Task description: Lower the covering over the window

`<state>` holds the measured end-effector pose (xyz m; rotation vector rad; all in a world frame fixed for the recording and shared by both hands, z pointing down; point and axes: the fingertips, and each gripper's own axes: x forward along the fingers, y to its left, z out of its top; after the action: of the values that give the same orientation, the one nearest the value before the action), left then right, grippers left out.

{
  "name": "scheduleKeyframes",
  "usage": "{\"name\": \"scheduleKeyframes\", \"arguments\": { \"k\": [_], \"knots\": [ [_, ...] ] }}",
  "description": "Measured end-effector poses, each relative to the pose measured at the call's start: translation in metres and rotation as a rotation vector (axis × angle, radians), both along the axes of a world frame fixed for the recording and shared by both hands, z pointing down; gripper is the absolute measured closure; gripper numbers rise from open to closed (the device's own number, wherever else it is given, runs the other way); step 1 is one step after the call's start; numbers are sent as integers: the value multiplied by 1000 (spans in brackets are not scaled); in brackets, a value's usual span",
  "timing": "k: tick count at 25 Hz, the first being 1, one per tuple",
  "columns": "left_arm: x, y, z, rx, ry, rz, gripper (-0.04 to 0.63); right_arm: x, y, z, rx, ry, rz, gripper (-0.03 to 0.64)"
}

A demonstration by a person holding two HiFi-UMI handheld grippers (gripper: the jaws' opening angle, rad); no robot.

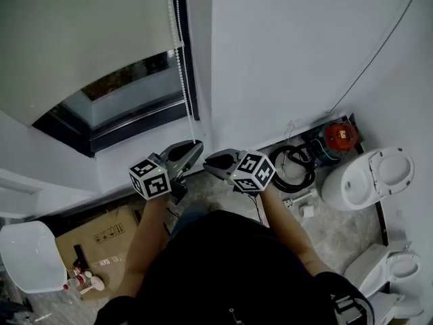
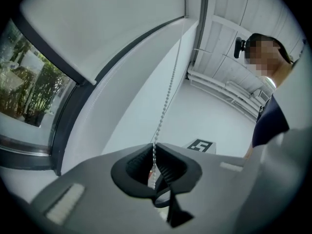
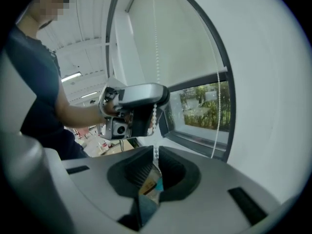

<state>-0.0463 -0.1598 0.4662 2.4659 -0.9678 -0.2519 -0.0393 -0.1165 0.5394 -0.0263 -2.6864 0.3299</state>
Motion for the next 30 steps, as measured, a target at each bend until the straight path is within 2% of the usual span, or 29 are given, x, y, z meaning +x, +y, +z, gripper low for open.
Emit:
{"name": "scheduleKeyframes", "arguments": {
  "k": [4,5,8,9,11,13,15,17,18,20,22,26,30],
  "knots": [
    [11,-4,-1,-1,22,28,572,18,-6,-15,-6,-52,46,601],
    [15,-4,2,-8,-6,40,572,22,-9,-20,0,-63,64,601],
    [31,5,36,-80,-171,106,572,30,-16,-29,19,-86,112,601],
    [33,9,49,-111,-172,119,572,31,-17,-32,26,-89,124,601],
    [31,15,60,-151,-90,104,572,34,-16,-35,37,-87,138,601],
    [27,15,59,-145,-57,82,572,34,-17,-37,40,-91,144,601],
    [25,13,66,-155,-106,88,572,32,-18,-40,32,-98,152,601],
    [22,18,93,-212,-200,118,572,23,-16,-41,28,-96,152,601],
    [20,25,107,-244,-221,130,572,18,-12,-41,27,-92,147,601],
    [14,37,122,-291,-162,127,572,6,-4,-41,26,-81,132,601],
    [10,44,123,-295,-96,110,572,-2,3,-38,19,-70,119,601],
    [1,44,120,-266,-89,85,572,-8,7,-32,17,-54,140,601],
    [-20,43,122,-236,-68,19,571,-11,6,-32,54,-62,207,601]
  ]
}}
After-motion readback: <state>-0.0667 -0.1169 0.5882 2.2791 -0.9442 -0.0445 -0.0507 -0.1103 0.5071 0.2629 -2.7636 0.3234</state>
